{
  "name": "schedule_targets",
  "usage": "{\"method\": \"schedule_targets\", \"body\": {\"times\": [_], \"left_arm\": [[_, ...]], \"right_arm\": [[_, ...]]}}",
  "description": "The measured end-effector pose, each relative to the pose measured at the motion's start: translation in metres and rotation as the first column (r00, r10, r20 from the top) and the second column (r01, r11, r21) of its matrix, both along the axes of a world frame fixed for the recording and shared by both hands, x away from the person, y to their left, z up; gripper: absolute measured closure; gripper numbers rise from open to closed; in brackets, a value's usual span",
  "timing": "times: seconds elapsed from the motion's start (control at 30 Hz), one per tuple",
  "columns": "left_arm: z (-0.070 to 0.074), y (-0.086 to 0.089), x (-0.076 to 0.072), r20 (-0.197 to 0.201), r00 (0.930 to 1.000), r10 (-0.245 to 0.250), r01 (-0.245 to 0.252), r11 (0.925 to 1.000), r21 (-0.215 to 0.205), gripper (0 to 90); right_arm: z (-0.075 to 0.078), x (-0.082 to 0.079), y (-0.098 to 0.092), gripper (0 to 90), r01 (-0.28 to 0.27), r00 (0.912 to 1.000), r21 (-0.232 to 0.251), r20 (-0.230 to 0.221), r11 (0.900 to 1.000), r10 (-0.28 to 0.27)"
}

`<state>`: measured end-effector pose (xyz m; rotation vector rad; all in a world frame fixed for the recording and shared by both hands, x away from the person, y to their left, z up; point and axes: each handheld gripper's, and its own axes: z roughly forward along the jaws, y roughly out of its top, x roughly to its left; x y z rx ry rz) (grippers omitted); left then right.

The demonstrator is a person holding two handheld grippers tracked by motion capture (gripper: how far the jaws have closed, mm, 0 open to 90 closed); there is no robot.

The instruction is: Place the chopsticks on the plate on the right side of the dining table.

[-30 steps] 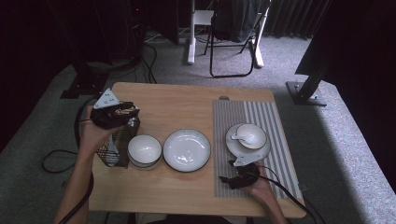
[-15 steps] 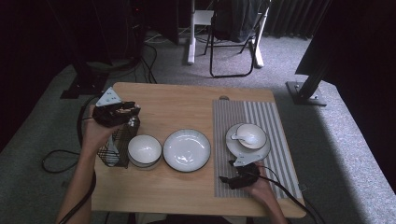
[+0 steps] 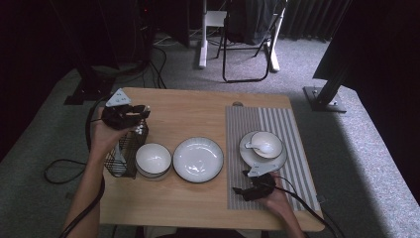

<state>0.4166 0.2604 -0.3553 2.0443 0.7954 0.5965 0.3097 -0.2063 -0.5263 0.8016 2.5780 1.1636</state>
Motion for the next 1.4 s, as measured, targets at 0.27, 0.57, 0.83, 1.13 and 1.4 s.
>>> {"method": "schedule_targets", "body": {"times": [0.27,0.57,0.83,1.13,1.4], "left_arm": [[0.000,-0.003,0.011,-0.024,0.9996,0.014,-0.014,0.9998,0.016,67.4],[-0.008,-0.004,0.020,-0.061,0.9975,0.036,-0.033,0.9987,0.038,67.4],[-0.013,-0.001,0.025,-0.103,0.9917,0.077,-0.070,0.9955,0.063,67.3],[-0.018,-0.001,0.029,-0.145,0.9837,0.106,-0.092,0.9908,0.098,69.8],[-0.017,0.002,0.026,-0.121,0.9856,0.118,-0.106,0.9895,0.098,72.0]], "right_arm": [[0.000,0.000,0.000,21.2,-0.001,1.0000,0.001,0.000,1.000,0.001],[0.000,0.000,0.000,21.2,-0.002,1.0000,0.001,-0.001,1.000,0.002],[0.000,0.000,0.000,21.2,-0.001,1.0000,0.001,-0.001,1.000,0.001],[0.000,0.000,0.000,21.2,-0.002,1.0000,0.001,-0.001,1.000,0.002],[0.000,0.000,0.000,21.3,-0.002,1.0000,0.001,0.000,1.000,0.002]]}}
